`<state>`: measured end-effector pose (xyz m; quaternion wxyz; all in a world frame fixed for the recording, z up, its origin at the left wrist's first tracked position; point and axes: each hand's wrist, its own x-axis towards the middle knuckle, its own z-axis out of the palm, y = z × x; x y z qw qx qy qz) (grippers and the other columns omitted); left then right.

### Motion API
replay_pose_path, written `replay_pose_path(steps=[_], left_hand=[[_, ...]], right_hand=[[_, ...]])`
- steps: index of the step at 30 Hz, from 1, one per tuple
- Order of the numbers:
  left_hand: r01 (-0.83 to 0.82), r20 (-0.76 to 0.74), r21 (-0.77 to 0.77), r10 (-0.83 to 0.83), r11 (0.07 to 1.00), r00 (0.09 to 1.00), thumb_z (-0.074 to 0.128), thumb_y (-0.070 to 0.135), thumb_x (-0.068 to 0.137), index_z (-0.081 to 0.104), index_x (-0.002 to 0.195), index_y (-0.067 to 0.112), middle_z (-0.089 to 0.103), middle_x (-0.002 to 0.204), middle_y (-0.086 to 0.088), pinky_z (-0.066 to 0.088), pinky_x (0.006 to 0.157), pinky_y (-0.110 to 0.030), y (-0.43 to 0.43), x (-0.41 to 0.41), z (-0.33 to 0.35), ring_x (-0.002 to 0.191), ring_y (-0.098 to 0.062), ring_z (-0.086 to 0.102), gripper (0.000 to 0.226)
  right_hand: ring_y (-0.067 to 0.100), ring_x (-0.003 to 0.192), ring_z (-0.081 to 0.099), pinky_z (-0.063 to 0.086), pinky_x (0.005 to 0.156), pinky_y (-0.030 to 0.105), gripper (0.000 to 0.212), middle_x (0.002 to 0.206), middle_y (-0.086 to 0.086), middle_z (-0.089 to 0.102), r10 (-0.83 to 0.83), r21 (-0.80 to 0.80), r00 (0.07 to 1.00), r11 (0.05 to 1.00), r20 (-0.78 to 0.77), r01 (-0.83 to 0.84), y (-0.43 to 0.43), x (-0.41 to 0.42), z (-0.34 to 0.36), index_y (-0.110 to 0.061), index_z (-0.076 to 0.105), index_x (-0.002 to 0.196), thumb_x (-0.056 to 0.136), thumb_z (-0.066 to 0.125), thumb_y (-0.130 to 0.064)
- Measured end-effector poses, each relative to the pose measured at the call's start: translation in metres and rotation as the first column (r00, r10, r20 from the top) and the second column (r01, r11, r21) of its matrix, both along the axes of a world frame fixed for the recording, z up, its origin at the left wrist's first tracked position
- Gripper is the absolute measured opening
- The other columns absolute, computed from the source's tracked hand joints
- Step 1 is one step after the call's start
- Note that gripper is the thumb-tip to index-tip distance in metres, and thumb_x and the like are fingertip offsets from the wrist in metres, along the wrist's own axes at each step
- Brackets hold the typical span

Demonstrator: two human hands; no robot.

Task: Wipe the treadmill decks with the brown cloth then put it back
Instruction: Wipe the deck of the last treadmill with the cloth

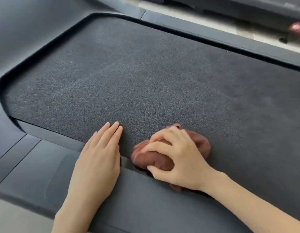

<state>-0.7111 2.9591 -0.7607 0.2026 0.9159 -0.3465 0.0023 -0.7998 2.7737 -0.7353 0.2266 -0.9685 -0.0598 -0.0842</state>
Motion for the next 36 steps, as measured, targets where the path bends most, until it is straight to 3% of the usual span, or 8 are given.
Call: replay_pose_path(steps=[5,13,16,20,22,24,32,36], left_hand=[[-0.107,-0.049,-0.094,0.103,0.990,0.994,0.039,0.002,0.081,0.055,0.124,-0.006,0.053,0.133,-0.018,0.023,0.105,-0.027,0.006,0.003,-0.001,0.126,-0.034,0.046,0.046],[-0.003,0.029,0.048,0.002,0.999,1.000,0.033,0.039,0.084,0.059,0.122,0.000,0.049,0.134,-0.024,0.033,0.097,-0.066,-0.014,-0.011,-0.003,0.125,-0.049,0.040,0.061],[0.120,0.032,0.081,-0.122,0.990,0.992,0.033,0.040,0.084,0.061,0.122,0.004,0.051,0.134,-0.020,0.032,0.095,-0.068,-0.044,-0.027,0.003,0.126,-0.048,0.042,0.060],[0.292,0.039,0.085,-0.296,0.953,0.954,0.033,0.038,0.084,0.062,0.121,0.007,0.053,0.134,-0.016,0.034,0.096,-0.065,-0.088,-0.051,0.007,0.125,-0.045,0.045,0.056],[0.362,0.038,0.064,-0.365,0.930,0.930,0.033,0.038,0.085,0.062,0.122,0.008,0.053,0.134,-0.013,0.037,0.097,-0.063,-0.108,-0.068,0.007,0.126,-0.042,0.045,0.055],[0.410,0.041,0.073,-0.413,0.909,0.910,0.033,0.038,0.084,0.061,0.122,0.007,0.055,0.133,-0.012,0.038,0.095,-0.064,-0.123,-0.087,0.007,0.124,-0.042,0.047,0.056],[0.446,-0.008,0.084,-0.447,0.891,0.895,0.009,0.052,0.095,0.056,0.124,-0.003,0.051,0.136,-0.014,0.026,0.104,-0.048,-0.118,-0.091,-0.003,0.128,-0.039,0.043,0.078],[0.424,0.023,0.137,-0.431,0.895,0.902,0.029,0.042,0.086,0.060,0.118,-0.007,0.054,0.128,-0.028,0.038,0.091,-0.067,-0.133,-0.109,0.006,0.119,-0.052,0.046,0.066]], right_hand=[[0.022,0.095,0.051,0.039,0.083,0.038,0.032,0.105,-0.002,0.060,0.088,0.007,0.996,0.996,-0.022,-0.088,0.026,0.028,-0.003,-0.026,0.070,0.100,0.070,0.075,-0.038],[0.017,0.094,0.052,0.040,0.088,0.041,0.029,0.103,-0.010,0.059,-0.266,0.069,0.963,0.961,-0.041,0.268,-0.057,-0.057,-0.003,-0.028,0.069,0.098,0.071,0.066,-0.038],[0.020,0.092,0.055,0.043,0.090,0.044,0.025,0.099,-0.006,0.062,-0.600,0.030,0.797,0.797,-0.071,0.603,-0.114,-0.101,0.001,-0.026,0.068,0.098,0.076,0.063,-0.037],[0.022,0.041,0.053,0.047,0.044,0.027,0.024,0.053,-0.004,0.051,-0.800,0.187,0.571,0.541,-0.184,0.820,-0.164,-0.137,0.007,-0.013,0.052,0.071,0.091,0.055,-0.025],[0.029,0.074,0.062,0.052,0.066,0.039,0.010,0.079,0.002,0.061,-0.914,0.063,0.400,0.396,-0.063,0.916,-0.166,-0.136,0.002,-0.022,0.064,0.084,0.086,0.058,-0.029],[0.033,0.101,0.053,0.042,0.088,0.043,0.028,0.106,0.007,0.059,-0.968,-0.094,0.251,0.247,0.028,0.964,-0.152,-0.130,-0.003,-0.025,0.066,0.106,0.081,0.062,-0.036],[0.024,0.080,0.052,0.044,0.076,0.040,0.032,0.093,-0.001,0.056,-0.753,-0.036,0.656,0.655,0.052,0.755,-0.063,-0.122,-0.006,-0.028,0.069,0.095,0.070,0.059,-0.044],[0.022,0.088,0.050,0.043,0.085,0.041,0.030,0.094,-0.004,0.054,-0.826,0.050,0.564,0.563,0.010,0.825,-0.092,-0.159,-0.004,-0.033,0.070,0.100,0.070,0.067,-0.035]])
